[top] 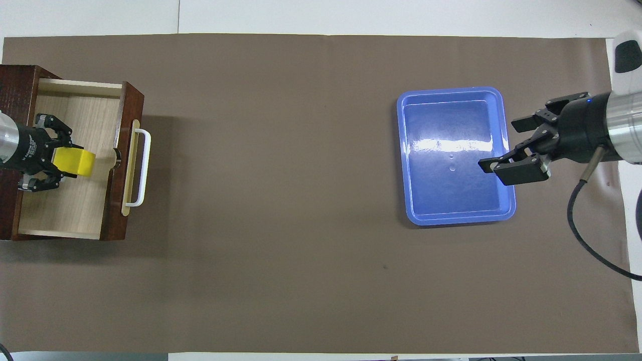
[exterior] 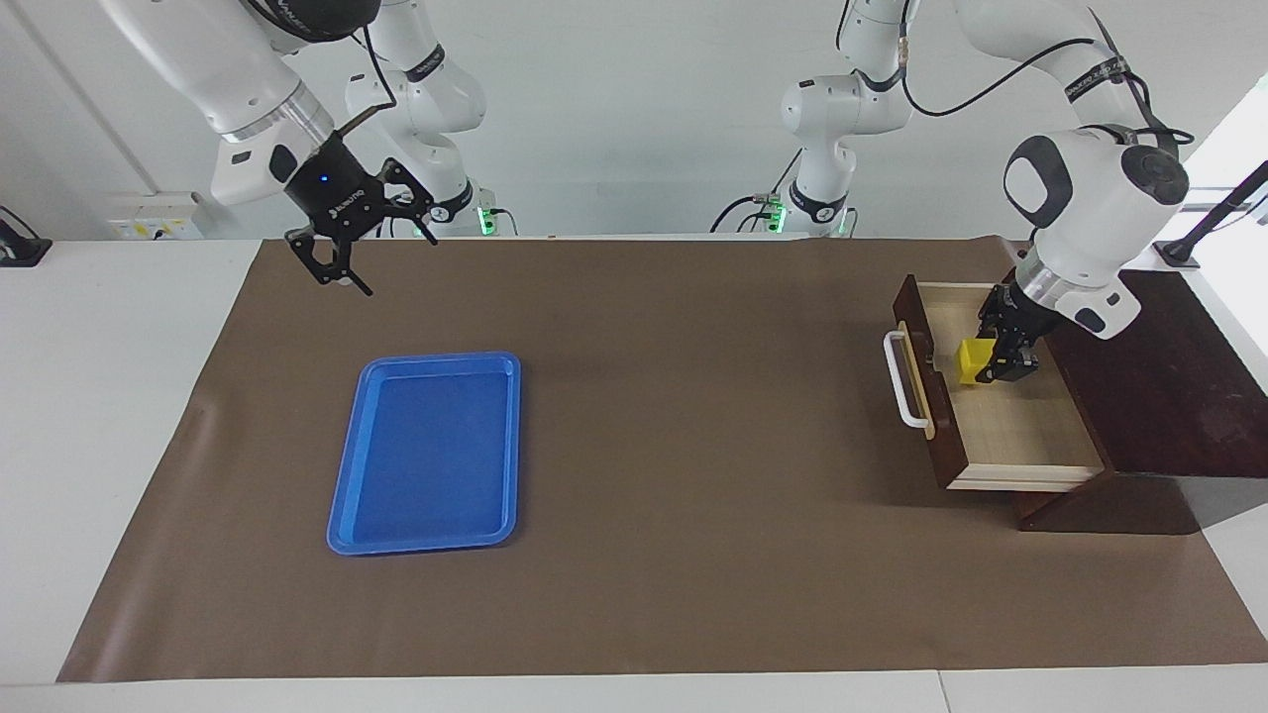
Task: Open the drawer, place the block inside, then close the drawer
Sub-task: 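Lower the block into the drawer with the left gripper and release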
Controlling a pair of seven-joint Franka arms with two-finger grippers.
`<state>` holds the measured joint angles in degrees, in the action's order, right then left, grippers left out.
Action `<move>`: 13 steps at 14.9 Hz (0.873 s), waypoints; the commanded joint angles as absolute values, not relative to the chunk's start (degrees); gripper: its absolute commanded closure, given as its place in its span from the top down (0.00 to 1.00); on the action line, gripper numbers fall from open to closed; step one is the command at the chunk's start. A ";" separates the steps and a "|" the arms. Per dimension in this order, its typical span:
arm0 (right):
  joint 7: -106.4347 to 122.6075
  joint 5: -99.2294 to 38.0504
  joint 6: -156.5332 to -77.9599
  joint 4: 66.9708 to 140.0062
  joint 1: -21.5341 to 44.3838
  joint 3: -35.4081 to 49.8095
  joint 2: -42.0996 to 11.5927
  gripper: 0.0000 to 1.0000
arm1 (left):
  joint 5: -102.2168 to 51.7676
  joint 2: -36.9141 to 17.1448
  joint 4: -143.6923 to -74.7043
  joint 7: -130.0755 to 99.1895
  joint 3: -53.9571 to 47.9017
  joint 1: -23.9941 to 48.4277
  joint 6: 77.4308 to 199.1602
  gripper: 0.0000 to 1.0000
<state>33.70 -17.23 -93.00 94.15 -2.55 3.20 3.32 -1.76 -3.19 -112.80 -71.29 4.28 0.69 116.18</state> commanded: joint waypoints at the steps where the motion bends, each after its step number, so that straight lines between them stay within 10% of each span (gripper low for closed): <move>1: 27.27 -11.53 -87.38 90.62 -3.78 4.04 2.72 1.00 | -0.97 -0.70 -116.90 -69.88 4.75 0.79 119.27 0.00; 2: 24.98 -10.64 -86.06 90.35 -3.95 3.96 2.81 1.00 | -0.88 -0.79 -116.29 -68.65 4.75 0.88 118.92 0.26; 3: 23.39 -9.85 -84.65 89.83 -4.22 3.96 2.90 1.00 | -0.88 -0.97 -115.67 -68.29 4.83 1.14 118.74 0.91; 4: 21.38 -8.10 -82.90 89.39 -4.57 3.96 2.99 1.00 | -0.79 -1.14 -114.10 -68.55 4.83 1.23 118.48 1.00; 8: 13.12 -1.95 -79.20 89.30 -4.66 3.96 3.86 1.00 | -0.88 -6.31 -96.99 -70.13 4.48 3.41 104.63 1.00; 13: -1.21 -0.53 -76.65 89.30 -4.57 3.25 4.22 1.00 | 0.00 -6.33 -104.12 -81.19 4.57 12.03 110.36 1.00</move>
